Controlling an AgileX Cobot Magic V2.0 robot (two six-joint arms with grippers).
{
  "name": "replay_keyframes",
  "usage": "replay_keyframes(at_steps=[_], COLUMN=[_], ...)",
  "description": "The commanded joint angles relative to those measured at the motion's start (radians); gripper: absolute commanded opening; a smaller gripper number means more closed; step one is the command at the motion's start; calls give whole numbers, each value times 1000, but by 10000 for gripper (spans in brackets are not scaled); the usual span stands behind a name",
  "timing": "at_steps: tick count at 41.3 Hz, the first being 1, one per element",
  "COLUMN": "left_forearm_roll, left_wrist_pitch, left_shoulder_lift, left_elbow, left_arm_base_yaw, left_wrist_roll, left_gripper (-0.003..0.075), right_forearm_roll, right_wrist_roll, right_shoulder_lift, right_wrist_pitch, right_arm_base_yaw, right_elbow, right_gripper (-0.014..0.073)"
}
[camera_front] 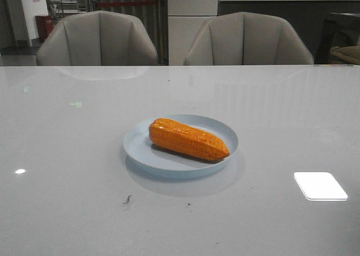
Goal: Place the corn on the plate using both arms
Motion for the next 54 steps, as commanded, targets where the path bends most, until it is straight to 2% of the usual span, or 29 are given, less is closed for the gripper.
replay_keyframes(at_steps=[1, 23, 28, 37, 45, 54], left_forearm_roll=[-12, -9, 44, 61, 61, 61], left_wrist_pitch=[-65, -67, -73, -83, -98, -283], left_shoulder_lift=[-16, -16, -50, -228, -469, -742], left_elbow=[-37, -37, -34, 51, 210, 398], left_arm_base_yaw=[0, 0, 0, 0, 0, 0], left_wrist_roll=[-11, -11, -11, -11, -11, -11], left_gripper=[89, 89, 89, 89, 89, 89], right_forearm_roll=[7, 7, 7, 7, 7, 7], right_wrist_roll=[2, 2, 2, 2, 2, 2], right_shoulder_lift=[-7, -7, -7, -7, -7, -7], right_wrist_pitch=[-39, -39, -39, -39, -39, -39], right_arm_base_yaw=[-9, -9, -9, -9, -9, -9], right_elbow=[-25, -25, -25, -25, -25, -25], right_gripper=[584, 584, 584, 584, 584, 584])
